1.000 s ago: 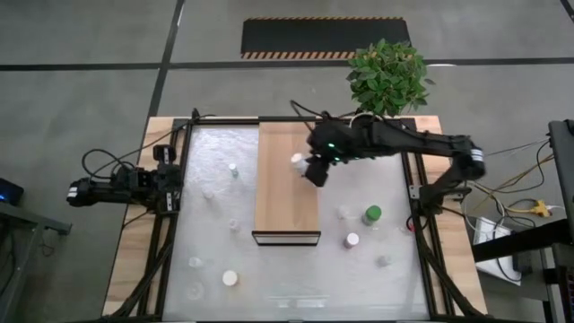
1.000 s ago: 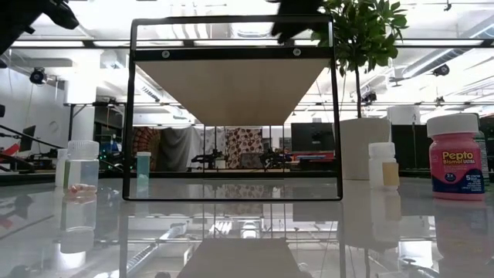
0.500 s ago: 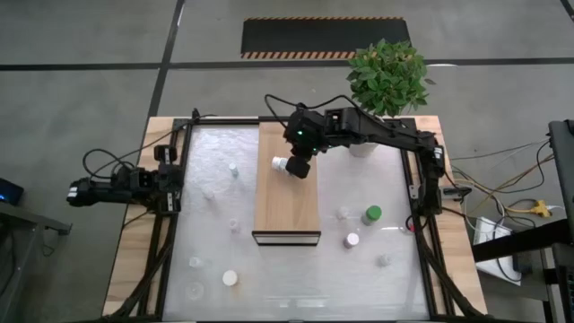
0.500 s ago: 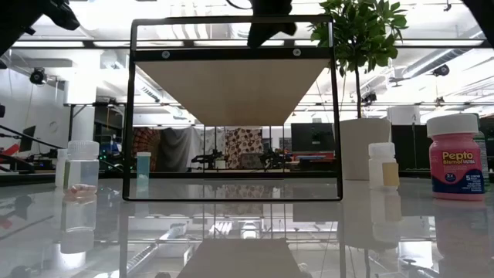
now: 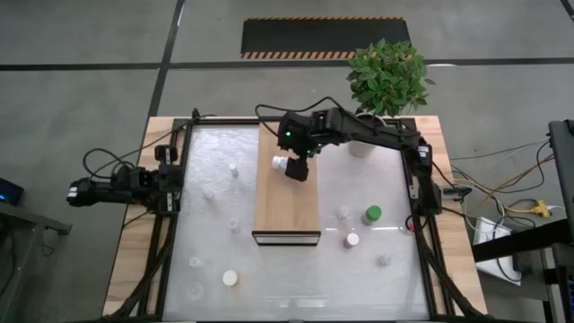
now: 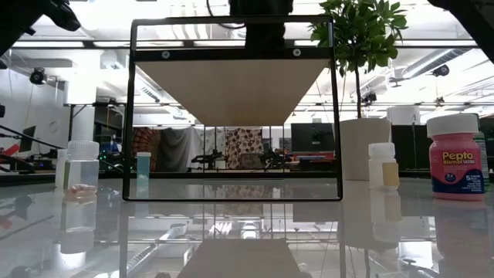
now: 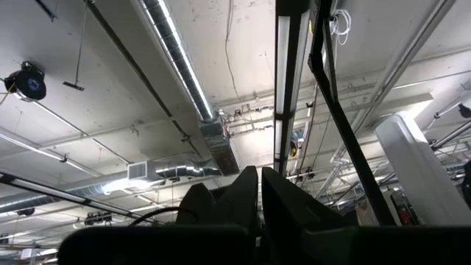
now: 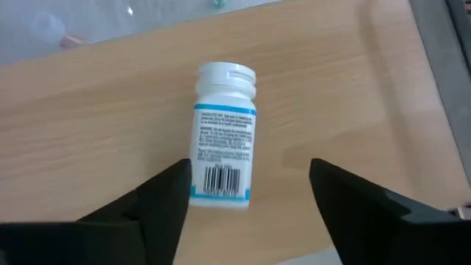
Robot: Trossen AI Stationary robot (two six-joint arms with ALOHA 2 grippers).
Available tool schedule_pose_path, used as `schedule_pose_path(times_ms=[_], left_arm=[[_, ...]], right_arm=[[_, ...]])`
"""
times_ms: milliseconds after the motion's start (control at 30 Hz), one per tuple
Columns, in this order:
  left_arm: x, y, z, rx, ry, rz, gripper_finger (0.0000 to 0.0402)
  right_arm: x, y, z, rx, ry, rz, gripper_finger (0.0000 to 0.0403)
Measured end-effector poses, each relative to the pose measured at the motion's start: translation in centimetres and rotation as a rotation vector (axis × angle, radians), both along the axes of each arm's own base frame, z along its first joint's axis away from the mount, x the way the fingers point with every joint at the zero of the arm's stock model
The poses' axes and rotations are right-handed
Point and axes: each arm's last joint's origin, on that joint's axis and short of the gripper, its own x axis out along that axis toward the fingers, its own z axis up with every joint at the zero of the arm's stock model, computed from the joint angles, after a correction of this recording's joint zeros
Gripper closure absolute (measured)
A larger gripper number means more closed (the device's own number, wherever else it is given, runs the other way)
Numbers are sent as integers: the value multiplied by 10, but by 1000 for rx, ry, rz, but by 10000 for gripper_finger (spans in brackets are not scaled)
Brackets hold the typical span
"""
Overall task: Pick and place medicine bottles onto shelf by color
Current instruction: Put the blue pill bottle on the shelf
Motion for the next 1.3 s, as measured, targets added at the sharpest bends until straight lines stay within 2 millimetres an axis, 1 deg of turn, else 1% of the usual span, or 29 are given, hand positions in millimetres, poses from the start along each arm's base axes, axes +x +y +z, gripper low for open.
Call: schedule_pose_path(times_ms=[133, 333, 533, 800, 933, 1133, 1300], left_arm=[[0, 0, 0, 0, 0, 0, 398], [0, 0, 0, 0, -1, 0, 398], [0, 0, 0, 0, 0, 0, 398], [0, 0, 0, 0, 0, 0, 398], [0, 0, 0, 0, 0, 0, 398], [0, 0, 0, 0, 0, 0, 398], [0, 0, 0, 0, 0, 0, 398]], right_arm=[[10, -2, -12, -10, 10, 24, 120], [17, -6, -24, -11, 27, 29, 128], [19, -7, -26, -11, 29, 30, 137], [19, -7, -26, -64, 43, 139, 117], [21, -9, -29, -74, 46, 157, 118], [25, -12, -36, -79, 50, 163, 149], [26, -13, -38, -57, 48, 113, 198]])
